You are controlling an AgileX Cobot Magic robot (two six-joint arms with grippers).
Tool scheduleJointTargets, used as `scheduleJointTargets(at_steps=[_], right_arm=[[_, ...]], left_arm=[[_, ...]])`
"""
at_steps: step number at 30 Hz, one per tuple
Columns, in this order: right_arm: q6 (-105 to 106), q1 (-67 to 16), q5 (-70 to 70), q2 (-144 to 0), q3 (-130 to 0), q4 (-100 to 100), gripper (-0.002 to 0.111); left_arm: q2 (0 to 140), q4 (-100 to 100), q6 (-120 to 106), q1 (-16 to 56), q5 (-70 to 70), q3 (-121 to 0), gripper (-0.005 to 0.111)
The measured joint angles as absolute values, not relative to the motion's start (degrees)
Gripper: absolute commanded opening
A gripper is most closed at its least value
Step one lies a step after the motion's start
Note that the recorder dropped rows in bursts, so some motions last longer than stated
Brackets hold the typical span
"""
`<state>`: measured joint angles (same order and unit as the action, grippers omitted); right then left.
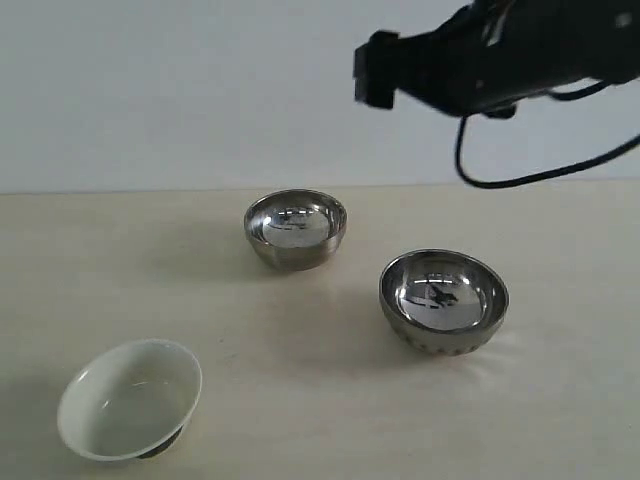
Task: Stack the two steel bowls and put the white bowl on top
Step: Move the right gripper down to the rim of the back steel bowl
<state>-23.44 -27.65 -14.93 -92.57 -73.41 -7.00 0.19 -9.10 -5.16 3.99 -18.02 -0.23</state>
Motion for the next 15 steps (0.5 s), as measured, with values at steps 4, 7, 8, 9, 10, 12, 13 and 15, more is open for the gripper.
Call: scheduleJointTargets(at_steps=[4, 7, 8, 9, 10, 12, 13, 15], right_arm=[[-23.4, -29.0, -15.8, -101.7, -78.3, -5.0, 0.084], [-23.4, -29.1, -16.5, -107.4, -81.8, -3.0, 0.084], [-23.4, -29.1, -16.6, -109.2, -82.5, -2.8, 0.084], [-23.4, -29.1, -16.7, -110.9, -83.4, -2.5, 0.084], [-23.4, -29.1, -16.7, -112.5, -84.2, -2.4, 0.084], [-23.4, -29.1, -16.7, -115.2, -85.7, -2.3, 0.084], [-23.4, -29.1, -16.7, -116.7, -86.4, -2.3, 0.084], [-23.4, -29.1, -16.7, -119.1, -87.9, -2.1, 0.084]], left_arm=[[0.2, -9.1, -5.2, 4.0, -18.0, -0.2, 0.032], [0.2, -9.1, -5.2, 4.0, -18.0, -0.2, 0.032], [0.2, -9.1, -5.2, 4.0, -18.0, -0.2, 0.032], [0.2, -9.1, -5.2, 4.0, -18.0, -0.2, 0.032], [0.2, -9.1, -5.2, 4.0, -18.0, -0.2, 0.032], [0.2, -9.1, -5.2, 4.0, -18.0, -0.2, 0.032], [0.2, -9.1, -5.2, 4.0, -18.0, -0.2, 0.032], [0.2, -9.1, -5.2, 4.0, -18.0, -0.2, 0.032]])
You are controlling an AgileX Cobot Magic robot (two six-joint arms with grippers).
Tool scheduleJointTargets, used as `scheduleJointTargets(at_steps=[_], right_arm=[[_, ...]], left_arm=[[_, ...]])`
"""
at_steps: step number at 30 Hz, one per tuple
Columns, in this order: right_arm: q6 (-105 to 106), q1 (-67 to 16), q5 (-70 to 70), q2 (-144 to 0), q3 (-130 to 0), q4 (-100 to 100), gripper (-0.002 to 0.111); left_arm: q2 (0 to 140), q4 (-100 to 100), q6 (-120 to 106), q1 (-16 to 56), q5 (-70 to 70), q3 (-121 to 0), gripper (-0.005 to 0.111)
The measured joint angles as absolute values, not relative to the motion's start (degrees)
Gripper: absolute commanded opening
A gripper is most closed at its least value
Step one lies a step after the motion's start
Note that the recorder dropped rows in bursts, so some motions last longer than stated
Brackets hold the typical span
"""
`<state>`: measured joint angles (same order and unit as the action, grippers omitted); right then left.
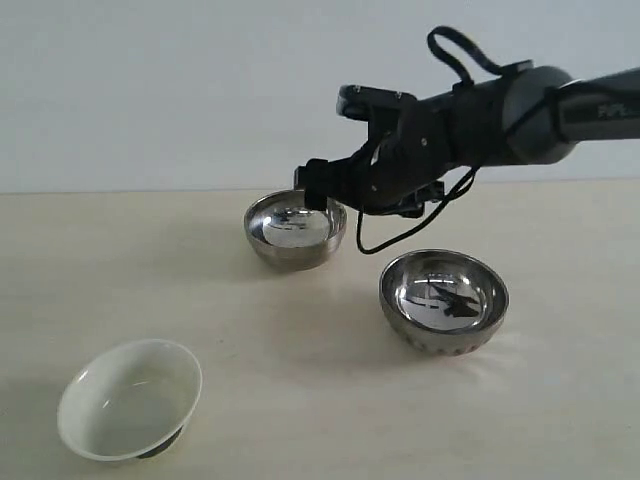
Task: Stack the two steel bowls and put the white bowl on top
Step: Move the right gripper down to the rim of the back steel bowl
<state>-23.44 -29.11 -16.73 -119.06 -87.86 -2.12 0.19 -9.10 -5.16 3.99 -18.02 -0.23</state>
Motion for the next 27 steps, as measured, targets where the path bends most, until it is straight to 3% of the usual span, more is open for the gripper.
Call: scheduleJointTargets(at_steps=[9, 17, 23, 27], right_arm=[[-23.5, -29.1, -14.1, -127.7, -92.2, -1.6, 0.083], [-23.9, -29.1, -5.7, -131.6, -92.4, -1.6, 0.072], [-24.2, -29.1, -3.3, -133.0, -92.4, -1.4, 0.04], [-24.2, -29.2, -2.4, -133.1, -92.4, -1.4, 0.011]], left_arm=[[0.2, -9.1, -5.2, 4.0, -18.0, -0.2, 0.032], [0.2, -9.1, -5.2, 4.0, -18.0, -0.2, 0.032], [0.2, -9.1, -5.2, 4.0, -18.0, -0.2, 0.032], [0.2, -9.1, -5.2, 4.0, -18.0, -0.2, 0.032]])
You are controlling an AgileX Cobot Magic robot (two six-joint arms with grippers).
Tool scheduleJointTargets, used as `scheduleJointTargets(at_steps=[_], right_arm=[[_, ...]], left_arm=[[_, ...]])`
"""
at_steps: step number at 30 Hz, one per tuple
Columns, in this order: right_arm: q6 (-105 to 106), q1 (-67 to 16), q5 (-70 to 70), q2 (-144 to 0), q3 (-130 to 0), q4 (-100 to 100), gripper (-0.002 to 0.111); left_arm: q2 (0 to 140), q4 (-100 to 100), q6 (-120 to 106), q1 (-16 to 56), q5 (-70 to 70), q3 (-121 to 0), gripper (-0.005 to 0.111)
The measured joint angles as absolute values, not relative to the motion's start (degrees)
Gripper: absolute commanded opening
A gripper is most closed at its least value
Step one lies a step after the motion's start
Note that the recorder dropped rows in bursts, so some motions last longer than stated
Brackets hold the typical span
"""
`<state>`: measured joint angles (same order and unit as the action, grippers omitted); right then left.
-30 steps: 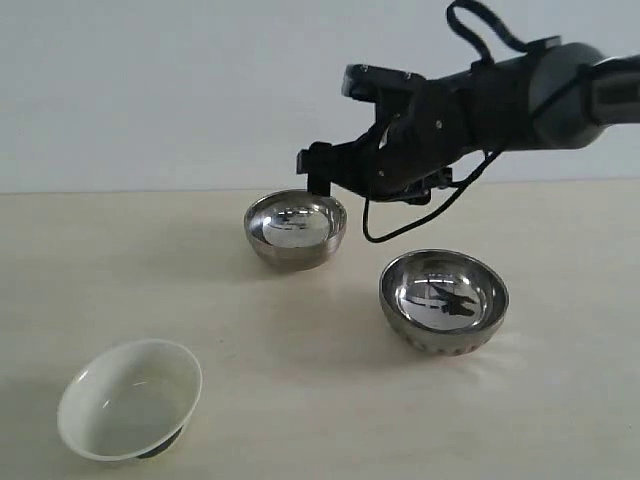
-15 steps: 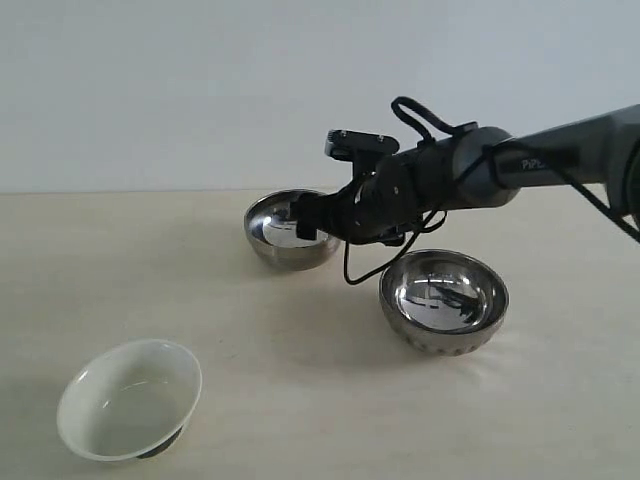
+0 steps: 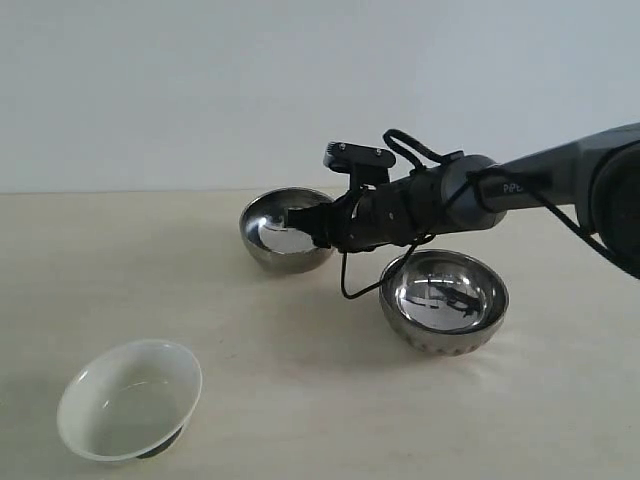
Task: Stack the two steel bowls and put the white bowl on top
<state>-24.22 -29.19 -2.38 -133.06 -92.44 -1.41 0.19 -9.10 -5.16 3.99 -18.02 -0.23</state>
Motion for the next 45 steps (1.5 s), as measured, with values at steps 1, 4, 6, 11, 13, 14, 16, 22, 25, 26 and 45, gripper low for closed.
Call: scheduleJointTargets(at_steps=[1, 4, 6, 11, 13, 14, 16, 22, 25, 26, 45], right_arm=[[-24.2, -29.2, -2.1, -133.1, -92.4, -1.4, 0.005], [-24.3, -29.2, -2.0, -133.1, -92.4, -1.4, 0.0], [-24.6, -29.2, -2.0, -133.1, -92.4, -1.4, 0.0], [-25.0, -29.2, -3.5, -132.8, -92.4, -1.4, 0.0], [-25.0, -29.2, -6.1, -131.7, -92.4, -1.4, 0.0], [-24.7, -29.2, -7.5, -131.0, -92.4, -1.4, 0.0], [-23.1, -29.2, -11.2, -128.8, -92.4, -1.4, 0.0], [-16.7, -29.2, -23.7, -121.3, -92.4, -0.7, 0.0], [-10.0, -29.2, -29.7, -119.2, -92.4, 3.7, 0.0], [-7.4, -29.2, -31.6, -118.9, -92.4, 6.0, 0.0], [-1.8, -32.6, -37.8, -122.5, -92.4, 10.5, 0.0]], left_arm=[[0.2, -9.1, -5.2, 4.0, -18.0, -0.2, 0.032], [0.2, -9.1, -5.2, 4.0, -18.0, -0.2, 0.032], [0.2, -9.1, -5.2, 4.0, -18.0, -0.2, 0.032], [0.2, -9.1, -5.2, 4.0, -18.0, -0.2, 0.032], [0.2, -9.1, -5.2, 4.0, -18.0, -0.2, 0.032], [0.2, -9.1, -5.2, 4.0, -18.0, -0.2, 0.032], [0.2, -9.1, -5.2, 4.0, -18.0, -0.2, 0.032], [0.2, -9.1, -5.2, 4.0, -18.0, -0.2, 0.032], [0.2, -9.1, -5.2, 4.0, -18.0, -0.2, 0.032], [0.2, -9.1, -5.2, 4.0, -18.0, -0.2, 0.032], [0.2, -9.1, -5.2, 4.0, -18.0, -0.2, 0.032]])
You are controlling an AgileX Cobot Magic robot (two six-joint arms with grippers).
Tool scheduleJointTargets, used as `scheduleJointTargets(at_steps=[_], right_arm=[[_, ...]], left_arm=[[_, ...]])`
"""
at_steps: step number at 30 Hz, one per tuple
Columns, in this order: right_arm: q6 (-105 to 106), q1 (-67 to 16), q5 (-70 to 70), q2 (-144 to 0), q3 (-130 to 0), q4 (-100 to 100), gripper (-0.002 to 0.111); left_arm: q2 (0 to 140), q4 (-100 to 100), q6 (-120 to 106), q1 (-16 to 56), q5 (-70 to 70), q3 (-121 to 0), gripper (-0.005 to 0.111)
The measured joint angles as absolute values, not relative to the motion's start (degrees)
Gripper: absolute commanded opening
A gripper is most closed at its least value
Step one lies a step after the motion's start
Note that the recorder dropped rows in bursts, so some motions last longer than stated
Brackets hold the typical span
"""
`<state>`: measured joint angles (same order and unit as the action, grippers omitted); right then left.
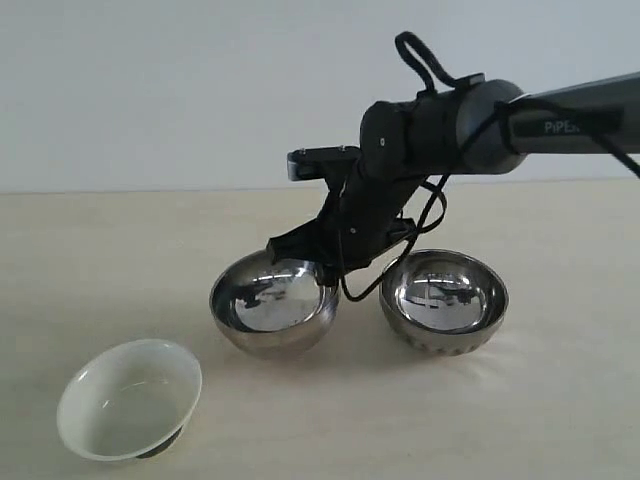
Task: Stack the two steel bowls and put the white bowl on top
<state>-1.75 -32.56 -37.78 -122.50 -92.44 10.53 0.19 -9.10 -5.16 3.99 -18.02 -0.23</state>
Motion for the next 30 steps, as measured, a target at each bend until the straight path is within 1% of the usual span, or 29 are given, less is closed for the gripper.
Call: scheduleJointTargets(at_steps=[11, 25, 27, 29, 30], right_arm=[[-2.1, -33.8, -33.6, -124.6, -92.4, 8.8, 0.0], [-3.8, -33.8, -34.0, -125.7, -92.4, 5.2, 0.0], [-3.8, -33.8, -34.0, -125.7, -92.4, 5.2, 0.003], [-3.8, -33.8, -34.0, -125.7, -92.4, 5.2, 0.009], [-3.8, -33.8, -34.0, -125.7, -92.4, 5.2, 0.014]], left_arm=[[0.2, -9.1, -5.2, 4.0, -18.0, -0.2, 0.032], [0.2, -9.1, -5.2, 4.0, -18.0, -0.2, 0.032], [0.2, -9.1, -5.2, 4.0, -18.0, -0.2, 0.032], [0.2, -9.1, -5.2, 4.0, -18.0, -0.2, 0.032], [0.2, -9.1, -5.2, 4.0, -18.0, -0.2, 0.032]])
